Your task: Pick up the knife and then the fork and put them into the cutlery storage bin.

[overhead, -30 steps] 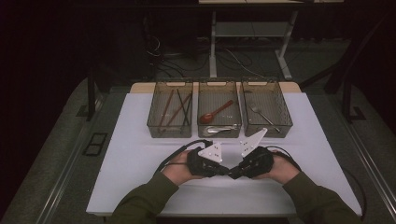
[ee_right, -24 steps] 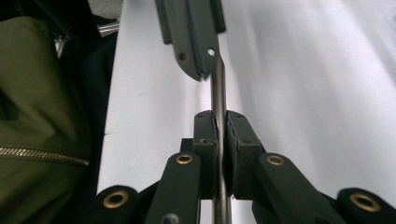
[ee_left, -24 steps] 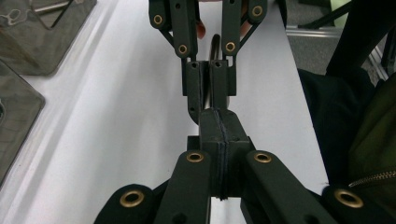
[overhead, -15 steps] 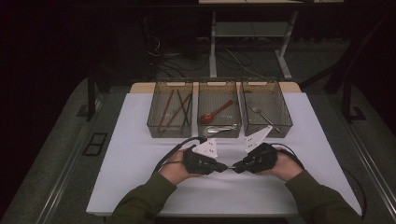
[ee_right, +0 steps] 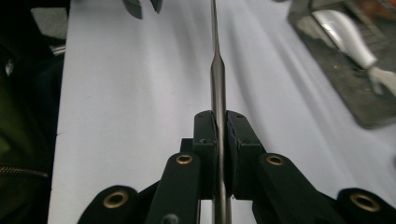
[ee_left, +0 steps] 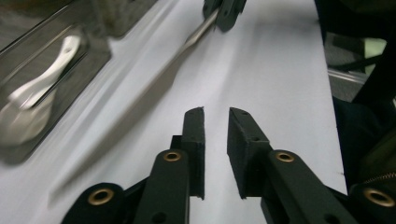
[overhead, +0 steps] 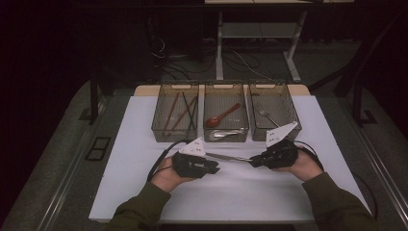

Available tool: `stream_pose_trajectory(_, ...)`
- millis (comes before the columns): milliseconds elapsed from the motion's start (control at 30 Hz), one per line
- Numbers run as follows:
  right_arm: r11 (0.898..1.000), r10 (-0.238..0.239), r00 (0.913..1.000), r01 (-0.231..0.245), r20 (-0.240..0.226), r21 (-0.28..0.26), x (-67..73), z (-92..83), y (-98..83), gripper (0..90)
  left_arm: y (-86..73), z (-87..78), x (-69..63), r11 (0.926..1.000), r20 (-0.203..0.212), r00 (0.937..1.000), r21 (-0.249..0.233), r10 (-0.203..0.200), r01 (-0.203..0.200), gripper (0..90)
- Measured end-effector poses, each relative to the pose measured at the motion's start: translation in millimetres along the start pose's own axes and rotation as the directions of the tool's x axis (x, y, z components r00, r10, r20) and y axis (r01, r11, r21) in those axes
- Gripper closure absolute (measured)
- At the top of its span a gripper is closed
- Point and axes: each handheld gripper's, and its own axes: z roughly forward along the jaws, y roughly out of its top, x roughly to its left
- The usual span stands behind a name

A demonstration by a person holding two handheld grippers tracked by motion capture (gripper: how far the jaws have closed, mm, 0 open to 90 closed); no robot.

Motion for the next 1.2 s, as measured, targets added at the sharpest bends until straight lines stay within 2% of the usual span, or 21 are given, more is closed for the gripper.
stream_pose_trajectory(67,1.000,0.006,0.9999,-0.005,0.015,-0.006,-2.4,-3.4,-1.3,83.4,-5.3,-5.0,0.8,0.9997,-0.017,0.9996,-0.008,-0.023,0.023,71.9)
stream_pose_trajectory(167,0.999,0.044,0.9987,-0.043,0.024,-0.021,-3.7,-7.9,-2.4,83.4,-13.6,-11.6,0.8,0.9986,-0.043,0.9979,-0.020,-0.049,0.048,65.6)
stream_pose_trajectory(333,0.998,0.059,0.9966,-0.057,0.058,-0.031,-8.6,-16.4,-1.5,83.4,-26.8,-22.1,-0.7,0.9957,-0.089,0.9923,-0.042,-0.086,0.083,54.8)
stream_pose_trajectory(567,0.996,0.080,0.9934,-0.075,0.082,-0.056,-17.2,-30.5,-1.1,83.5,-47.5,-35.5,0.0,0.9933,-0.149,0.9829,-0.056,-0.109,0.101,40.8)
stream_pose_trajectory(700,0.993,0.099,0.9894,-0.091,0.107,-0.074,-24.1,-41.6,-2.1,83.4,-57.3,-38.9,-1.5,0.9893,-0.174,0.9750,-0.070,-0.138,0.128,35.5)
stream_pose_trajectory(900,0.988,0.119,0.9814,-0.103,0.150,-0.112,-37.6,-59.3,-1.5,83.5,-72.2,-40.9,-3.9,0.9865,-0.218,0.9625,-0.061,-0.161,0.152,23.4)
stream_pose_trajectory(1033,0.986,0.136,0.9733,-0.116,0.185,-0.119,-48.3,-68.4,-0.9,83.4,-78.8,-41.5,-4.6,0.9826,-0.250,0.9503,-0.059,-0.186,0.176,14.4)
stream_pose_trajectory(1200,0.982,0.163,0.9598,-0.136,0.228,-0.131,-62.4,-78.8,0.8,83.5,-81.3,-42.3,-6.1,0.9806,-0.288,0.9376,-0.073,-0.195,0.181,4.9)
